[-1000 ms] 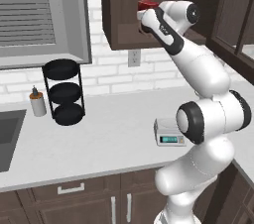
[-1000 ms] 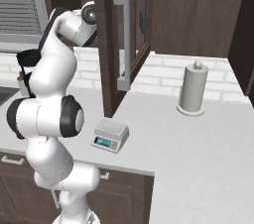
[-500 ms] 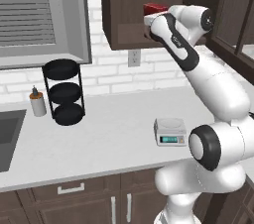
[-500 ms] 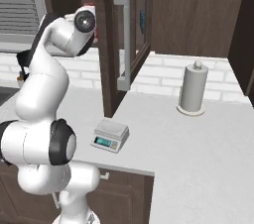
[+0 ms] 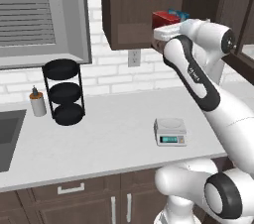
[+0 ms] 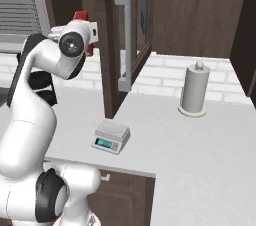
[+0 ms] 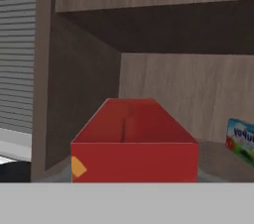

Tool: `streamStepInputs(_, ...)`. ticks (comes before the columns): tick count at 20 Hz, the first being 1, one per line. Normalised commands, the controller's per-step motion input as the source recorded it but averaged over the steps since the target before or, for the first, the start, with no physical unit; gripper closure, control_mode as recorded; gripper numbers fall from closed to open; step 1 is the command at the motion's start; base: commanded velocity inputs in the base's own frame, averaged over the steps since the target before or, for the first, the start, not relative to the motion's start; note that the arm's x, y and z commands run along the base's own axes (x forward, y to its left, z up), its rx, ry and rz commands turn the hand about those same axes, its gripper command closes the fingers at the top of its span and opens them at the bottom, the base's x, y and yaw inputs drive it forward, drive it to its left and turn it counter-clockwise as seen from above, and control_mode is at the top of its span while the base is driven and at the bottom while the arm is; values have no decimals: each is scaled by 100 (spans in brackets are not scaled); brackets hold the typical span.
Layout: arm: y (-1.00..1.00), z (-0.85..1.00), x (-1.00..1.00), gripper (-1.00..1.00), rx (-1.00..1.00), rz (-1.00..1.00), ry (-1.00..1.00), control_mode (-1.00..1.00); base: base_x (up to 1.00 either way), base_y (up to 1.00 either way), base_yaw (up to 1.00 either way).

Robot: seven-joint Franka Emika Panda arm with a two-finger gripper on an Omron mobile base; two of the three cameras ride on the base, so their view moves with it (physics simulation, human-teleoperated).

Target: Pick the cereal and place it on the digital scale for weighing, and close the cabinet.

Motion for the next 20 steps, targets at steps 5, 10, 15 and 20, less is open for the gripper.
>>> streamStepInputs(5, 0, -16, -100, 100, 0, 0, 11, -100, 0, 0, 0)
streamStepInputs(10, 0, -53, -73, 100, -1, 0, 17, -100, 0, 0, 0)
streamStepInputs(15, 0, -60, -41, 100, 0, 0, 10, -100, 0, 0, 0)
streamStepInputs(20, 0, -66, -4, 100, 0, 0, 0, -100, 0, 0, 0)
